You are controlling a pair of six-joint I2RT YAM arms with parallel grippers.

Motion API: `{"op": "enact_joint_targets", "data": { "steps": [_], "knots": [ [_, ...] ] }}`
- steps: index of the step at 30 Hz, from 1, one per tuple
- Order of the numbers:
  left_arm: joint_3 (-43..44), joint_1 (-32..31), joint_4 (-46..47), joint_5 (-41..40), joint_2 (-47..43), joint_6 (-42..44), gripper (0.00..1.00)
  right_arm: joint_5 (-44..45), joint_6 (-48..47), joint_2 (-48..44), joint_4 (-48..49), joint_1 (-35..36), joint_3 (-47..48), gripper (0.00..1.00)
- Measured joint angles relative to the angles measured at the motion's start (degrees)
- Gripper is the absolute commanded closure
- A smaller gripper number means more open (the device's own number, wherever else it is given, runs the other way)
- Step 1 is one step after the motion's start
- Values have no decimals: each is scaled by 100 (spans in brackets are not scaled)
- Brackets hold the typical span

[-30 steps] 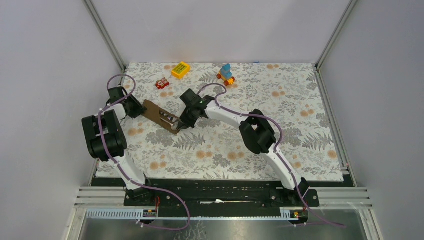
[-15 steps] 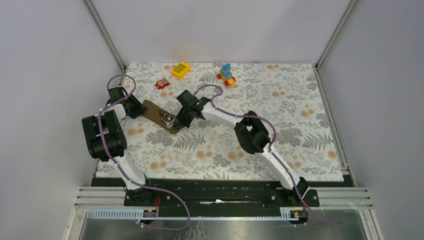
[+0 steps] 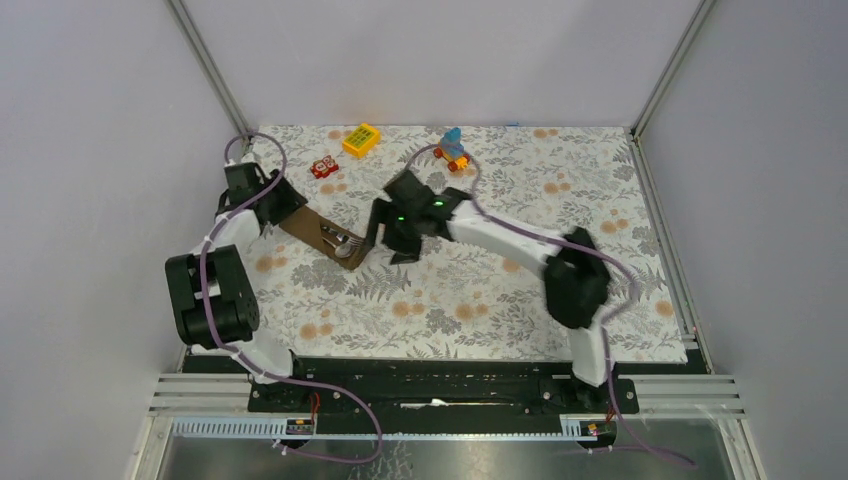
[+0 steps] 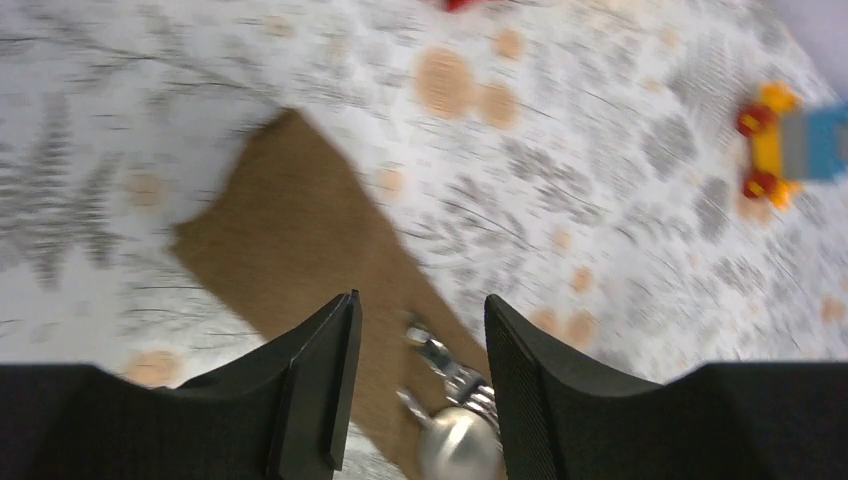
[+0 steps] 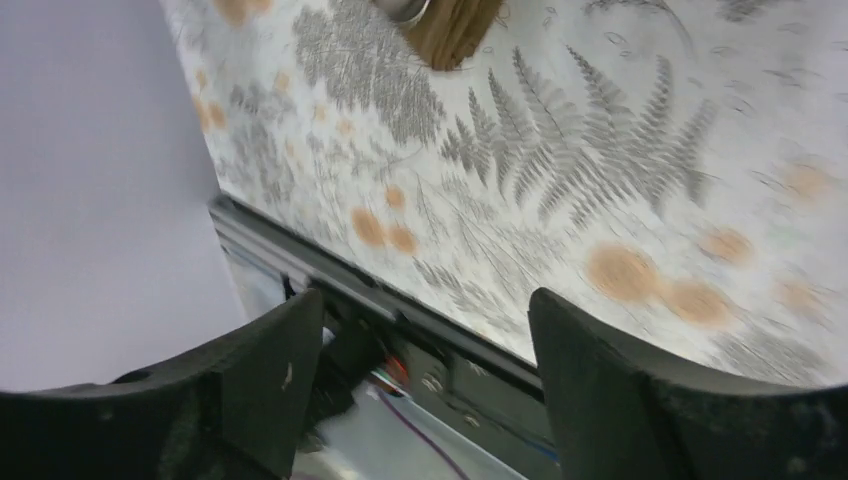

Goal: Fold the napkin into a case and place the utensils inside
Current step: Insert the spoon into the folded napkin, then reset both arms

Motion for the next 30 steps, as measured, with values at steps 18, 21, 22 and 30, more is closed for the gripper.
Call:
{"op": "enact_joint_targets", "data": {
  "steps": [18, 21, 22, 30],
  "knots": [
    [846, -2957, 592, 1467, -4269, -538, 2, 3858, -4343, -8568, -1611, 63, -1451, 0],
    [1139, -2957, 713, 1532, -4706, -568, 1, 4035, -4594, -8585, -1648, 63, -850, 0],
    [1200, -2957, 710, 1534, -4822, -549, 1, 4057, -4653, -8585, -1668, 63, -761, 0],
    [1768, -2957, 236, 1196, -5501, -59, 1, 4308, -4955, -8583, -1768, 63, -796, 0]
  ]
}}
